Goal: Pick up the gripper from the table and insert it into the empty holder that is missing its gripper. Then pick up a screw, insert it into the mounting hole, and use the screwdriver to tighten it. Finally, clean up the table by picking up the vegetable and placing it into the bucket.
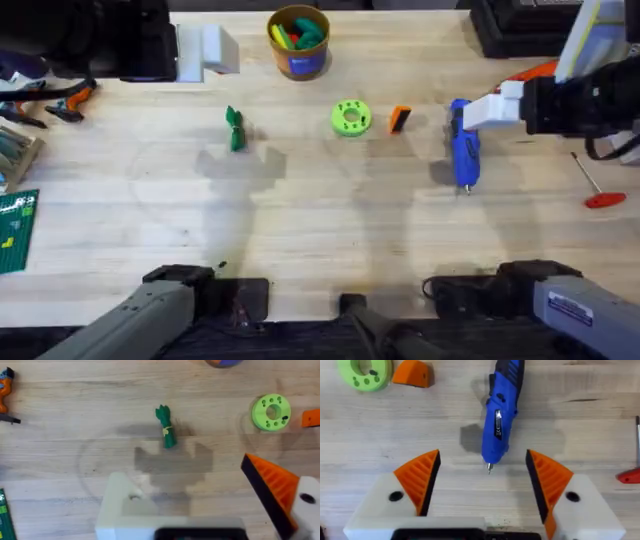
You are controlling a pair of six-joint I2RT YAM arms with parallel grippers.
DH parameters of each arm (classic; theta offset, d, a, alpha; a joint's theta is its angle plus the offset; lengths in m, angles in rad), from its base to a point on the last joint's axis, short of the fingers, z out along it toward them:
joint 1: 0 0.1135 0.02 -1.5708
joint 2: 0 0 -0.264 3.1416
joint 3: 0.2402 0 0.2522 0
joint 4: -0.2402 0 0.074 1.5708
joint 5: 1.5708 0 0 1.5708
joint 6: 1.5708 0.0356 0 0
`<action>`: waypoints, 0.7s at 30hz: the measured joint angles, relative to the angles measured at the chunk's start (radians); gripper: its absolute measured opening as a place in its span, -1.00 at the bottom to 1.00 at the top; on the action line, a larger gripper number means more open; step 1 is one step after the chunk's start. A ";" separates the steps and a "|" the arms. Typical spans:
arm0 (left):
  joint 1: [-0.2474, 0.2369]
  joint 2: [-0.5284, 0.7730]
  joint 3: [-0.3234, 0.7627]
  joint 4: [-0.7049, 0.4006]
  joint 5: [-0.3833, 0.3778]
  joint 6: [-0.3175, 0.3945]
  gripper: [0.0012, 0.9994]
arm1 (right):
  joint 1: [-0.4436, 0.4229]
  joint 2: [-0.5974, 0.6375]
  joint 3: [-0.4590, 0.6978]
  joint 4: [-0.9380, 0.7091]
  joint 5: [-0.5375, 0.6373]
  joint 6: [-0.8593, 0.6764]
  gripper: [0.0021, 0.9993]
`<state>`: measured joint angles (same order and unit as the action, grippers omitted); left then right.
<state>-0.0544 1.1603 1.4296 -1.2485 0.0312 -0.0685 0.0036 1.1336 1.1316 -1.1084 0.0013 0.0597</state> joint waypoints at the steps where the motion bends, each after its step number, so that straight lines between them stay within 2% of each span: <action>1: 0.000 0.000 0.000 0.000 0.000 0.000 0.97 | 0.000 0.000 0.000 0.000 0.000 0.000 0.98; 6: 0.000 0.000 0.000 -0.037 0.000 0.000 0.97 | 0.000 0.000 0.000 0.000 0.000 0.000 0.98; 13: 0.000 0.000 0.000 -0.199 -0.003 0.000 0.97 | 0.000 0.000 0.000 0.000 0.000 0.000 0.98; 21: 0.000 -0.001 0.000 -0.205 -0.032 0.000 0.97 | 0.000 0.000 0.000 0.000 0.000 0.000 0.98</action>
<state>-0.0544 1.1596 1.4296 -1.4531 -0.0012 -0.0681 0.0036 1.1336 1.1316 -1.1088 0.0013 0.0597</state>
